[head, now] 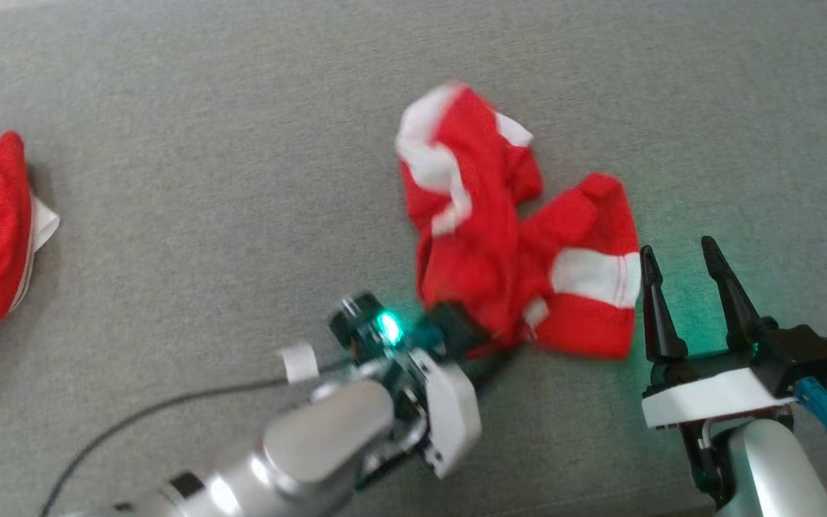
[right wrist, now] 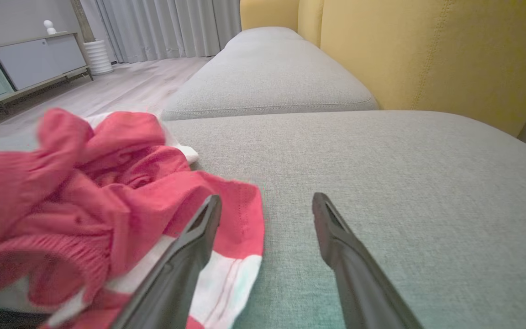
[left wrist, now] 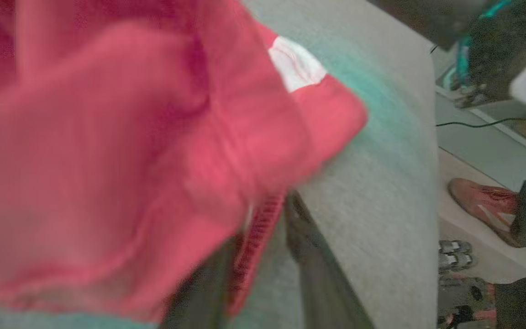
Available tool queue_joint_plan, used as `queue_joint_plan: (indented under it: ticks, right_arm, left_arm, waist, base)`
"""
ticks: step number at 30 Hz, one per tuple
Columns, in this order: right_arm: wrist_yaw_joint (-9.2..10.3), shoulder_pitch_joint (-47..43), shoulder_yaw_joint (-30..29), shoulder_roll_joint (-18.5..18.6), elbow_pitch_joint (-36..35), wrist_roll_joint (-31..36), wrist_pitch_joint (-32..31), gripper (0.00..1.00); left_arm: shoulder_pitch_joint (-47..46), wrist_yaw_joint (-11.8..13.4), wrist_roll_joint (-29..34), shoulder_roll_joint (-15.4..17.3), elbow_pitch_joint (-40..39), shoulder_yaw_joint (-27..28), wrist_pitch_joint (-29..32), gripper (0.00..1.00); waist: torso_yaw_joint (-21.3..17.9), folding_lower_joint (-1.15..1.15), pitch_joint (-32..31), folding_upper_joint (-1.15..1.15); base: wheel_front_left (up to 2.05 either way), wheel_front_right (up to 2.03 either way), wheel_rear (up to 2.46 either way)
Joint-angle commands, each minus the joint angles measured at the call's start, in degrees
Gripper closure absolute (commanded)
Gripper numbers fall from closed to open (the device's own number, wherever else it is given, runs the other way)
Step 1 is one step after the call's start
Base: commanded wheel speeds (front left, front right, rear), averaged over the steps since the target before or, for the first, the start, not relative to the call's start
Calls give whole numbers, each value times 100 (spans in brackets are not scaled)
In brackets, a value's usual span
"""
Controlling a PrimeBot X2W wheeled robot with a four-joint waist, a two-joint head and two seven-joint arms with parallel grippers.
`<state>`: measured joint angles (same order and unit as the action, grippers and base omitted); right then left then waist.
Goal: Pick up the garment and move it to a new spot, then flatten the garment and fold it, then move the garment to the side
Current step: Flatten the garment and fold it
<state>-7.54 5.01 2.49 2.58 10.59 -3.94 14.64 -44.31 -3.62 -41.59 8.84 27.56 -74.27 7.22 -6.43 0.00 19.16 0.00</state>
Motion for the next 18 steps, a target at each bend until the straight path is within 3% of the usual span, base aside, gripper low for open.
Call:
queue_joint_plan:
  ticks: [1,4,15,18]
  right_arm:
    - [5,-1,128,30,-176,17,36,0]
    - [5,-6,141,30,-172,15,36,0]
    - [5,-28,180,30,-137,-53,36,0]
    - [5,-7,200,30,-139,-82,36,0]
  left_arm:
    - [-5,-5,110,-109,-148,94,-31,0]
    - [106,91,144,-178,-174,94,-41,0]
    - [-175,966,1065,-241,-729,102,130,0]
    - [-196,1012,1270,-241,-594,99,230,0]
  waist:
    - [62,0,29,0]
    - [77,0,14,0]
    - [-92,0,-54,0]
    - [-138,0,-22,0]
  base:
    - [0,0,0]
    - [0,0,0]
    - [0,0,0]
    - [0,0,0]
